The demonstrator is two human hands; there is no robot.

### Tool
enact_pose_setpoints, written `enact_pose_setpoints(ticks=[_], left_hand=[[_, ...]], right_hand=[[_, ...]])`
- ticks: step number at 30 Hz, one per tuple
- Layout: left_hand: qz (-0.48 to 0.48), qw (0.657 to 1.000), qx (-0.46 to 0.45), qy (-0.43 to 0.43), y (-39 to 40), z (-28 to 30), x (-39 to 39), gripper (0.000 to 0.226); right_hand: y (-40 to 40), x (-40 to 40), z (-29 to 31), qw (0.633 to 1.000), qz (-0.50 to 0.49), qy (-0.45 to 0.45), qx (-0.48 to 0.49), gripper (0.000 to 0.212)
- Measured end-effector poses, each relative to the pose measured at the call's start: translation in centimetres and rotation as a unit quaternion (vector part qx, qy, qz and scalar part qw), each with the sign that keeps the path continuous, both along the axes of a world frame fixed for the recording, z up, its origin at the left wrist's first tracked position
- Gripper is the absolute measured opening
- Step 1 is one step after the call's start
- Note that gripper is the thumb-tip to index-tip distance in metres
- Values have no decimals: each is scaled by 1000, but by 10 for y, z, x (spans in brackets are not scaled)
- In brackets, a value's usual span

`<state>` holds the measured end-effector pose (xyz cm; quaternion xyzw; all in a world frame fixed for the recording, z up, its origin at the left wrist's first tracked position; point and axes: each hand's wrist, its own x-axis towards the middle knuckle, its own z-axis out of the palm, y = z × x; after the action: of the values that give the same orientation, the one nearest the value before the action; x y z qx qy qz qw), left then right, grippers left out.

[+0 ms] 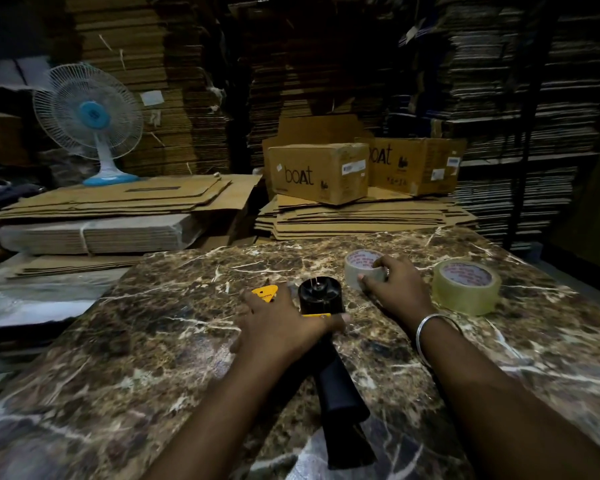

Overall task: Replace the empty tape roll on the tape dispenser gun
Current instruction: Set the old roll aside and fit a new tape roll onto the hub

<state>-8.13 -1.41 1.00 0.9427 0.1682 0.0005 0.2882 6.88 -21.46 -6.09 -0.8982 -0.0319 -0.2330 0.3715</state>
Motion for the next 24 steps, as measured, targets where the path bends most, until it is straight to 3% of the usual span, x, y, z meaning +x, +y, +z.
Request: enact_pose_setpoints(ticks=[3, 7, 9, 21, 24], left_hand=[[-4, 1000, 28, 14, -4, -7, -2, 135], [8, 998, 68, -3, -6, -6, 0, 84], [5, 997, 73, -16, -6, -6, 0, 73], [-48, 989, 51, -126, 19, -3, 8, 91], [-93, 987, 53, -121, 20, 0, 13, 71]], right_hand=[[1, 0, -1, 1000, 5, 4, 15, 52], [2, 1, -2, 1000, 12, 5, 27, 53], [1, 1, -2, 999, 14, 5, 30, 54], [1, 1, 0, 1000, 12, 5, 24, 46], [1, 1, 0, 1000, 10, 6, 23, 44]])
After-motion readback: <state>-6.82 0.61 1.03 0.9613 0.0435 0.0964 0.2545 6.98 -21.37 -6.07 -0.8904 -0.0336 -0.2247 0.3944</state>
